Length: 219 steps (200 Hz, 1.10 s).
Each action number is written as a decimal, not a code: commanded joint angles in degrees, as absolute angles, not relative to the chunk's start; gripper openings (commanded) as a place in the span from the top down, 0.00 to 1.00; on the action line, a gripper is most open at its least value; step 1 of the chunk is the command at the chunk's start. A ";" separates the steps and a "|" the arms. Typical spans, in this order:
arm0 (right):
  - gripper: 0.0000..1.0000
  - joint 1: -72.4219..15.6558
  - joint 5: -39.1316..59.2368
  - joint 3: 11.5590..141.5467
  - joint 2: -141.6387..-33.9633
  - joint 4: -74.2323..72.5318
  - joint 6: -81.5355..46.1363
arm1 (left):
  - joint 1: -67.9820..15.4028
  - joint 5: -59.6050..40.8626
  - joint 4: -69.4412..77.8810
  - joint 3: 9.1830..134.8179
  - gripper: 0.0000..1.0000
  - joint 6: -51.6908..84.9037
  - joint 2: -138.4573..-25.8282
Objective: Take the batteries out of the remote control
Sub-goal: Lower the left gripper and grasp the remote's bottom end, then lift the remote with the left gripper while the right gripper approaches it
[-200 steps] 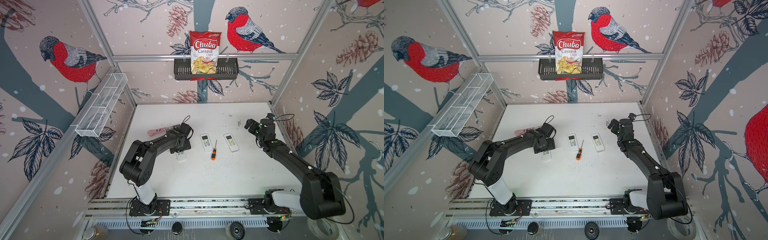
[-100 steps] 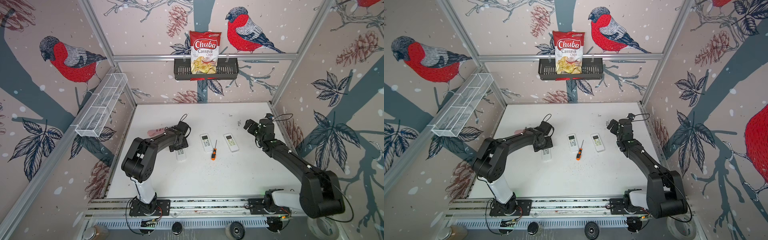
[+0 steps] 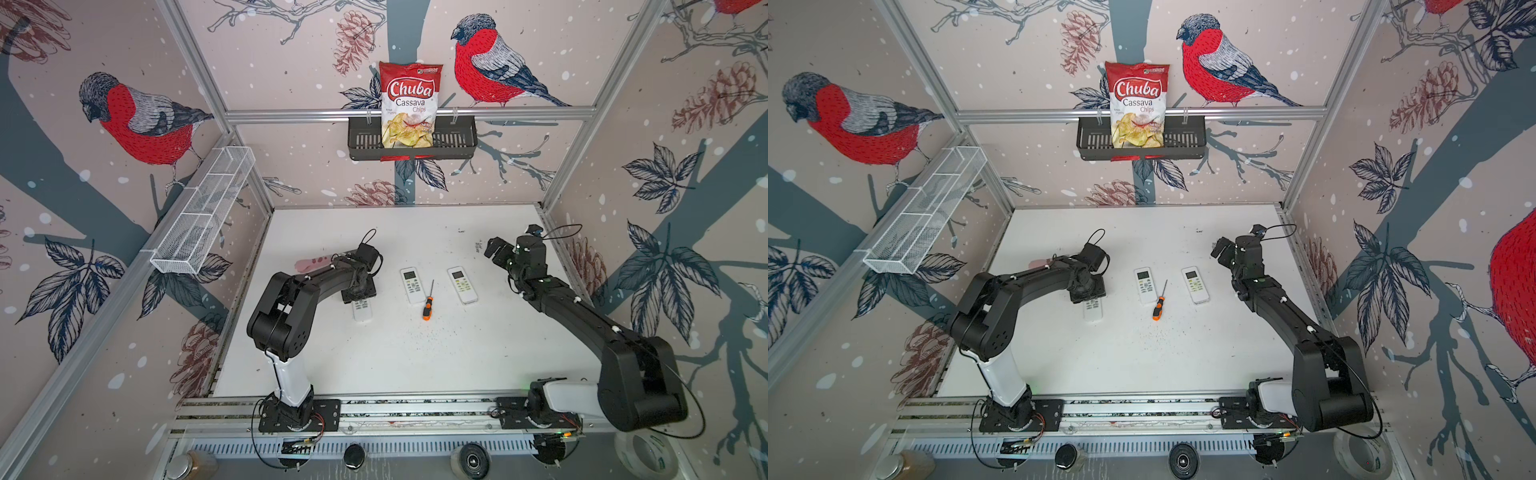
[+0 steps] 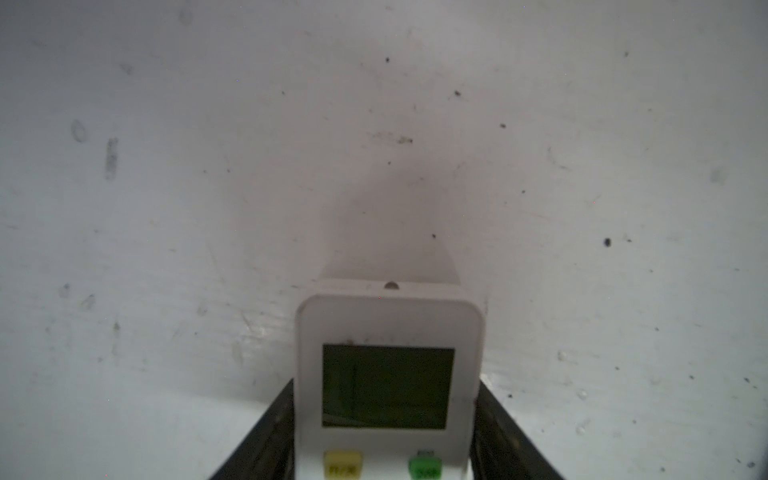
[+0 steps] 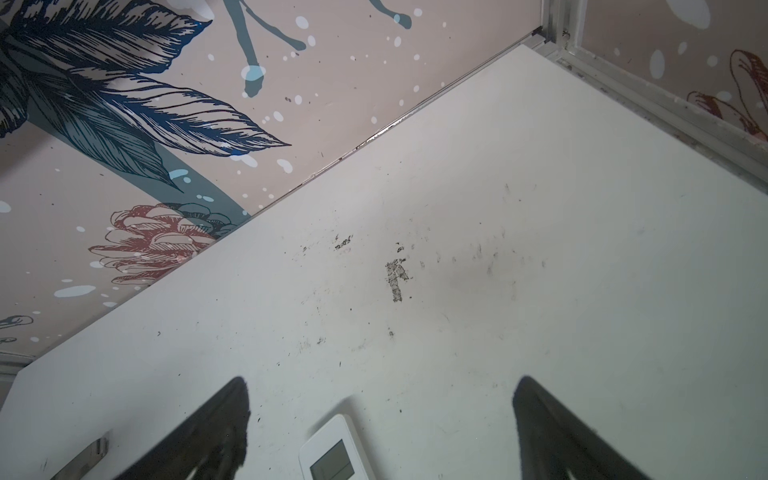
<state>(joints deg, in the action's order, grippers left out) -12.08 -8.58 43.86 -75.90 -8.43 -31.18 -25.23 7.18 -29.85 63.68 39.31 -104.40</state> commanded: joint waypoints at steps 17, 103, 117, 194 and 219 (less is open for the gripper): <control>0.01 -12.30 -8.46 44.12 -75.17 -7.91 -29.80 | -25.14 6.14 -28.18 63.99 0.41 37.96 -106.50; 0.01 -12.92 -5.56 43.68 -75.13 -9.77 -29.58 | -25.15 4.96 -27.86 63.89 0.53 37.37 -104.62; 0.01 -12.92 -3.18 43.75 -75.36 -10.23 -28.51 | -25.14 4.51 -27.95 64.24 0.53 37.08 -104.00; 0.01 -10.26 19.93 42.11 -75.86 -19.68 -26.59 | -24.54 -5.98 -23.56 68.73 0.51 33.26 -98.43; 0.01 -8.26 29.36 41.93 -76.24 -24.39 -28.34 | -22.57 -15.06 -15.24 68.73 0.51 32.31 -96.01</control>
<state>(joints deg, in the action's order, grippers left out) -9.63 16.71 42.09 -76.23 -16.43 -27.09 -24.10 -4.67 -24.43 68.18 34.39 -97.86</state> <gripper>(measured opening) 0.993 0.574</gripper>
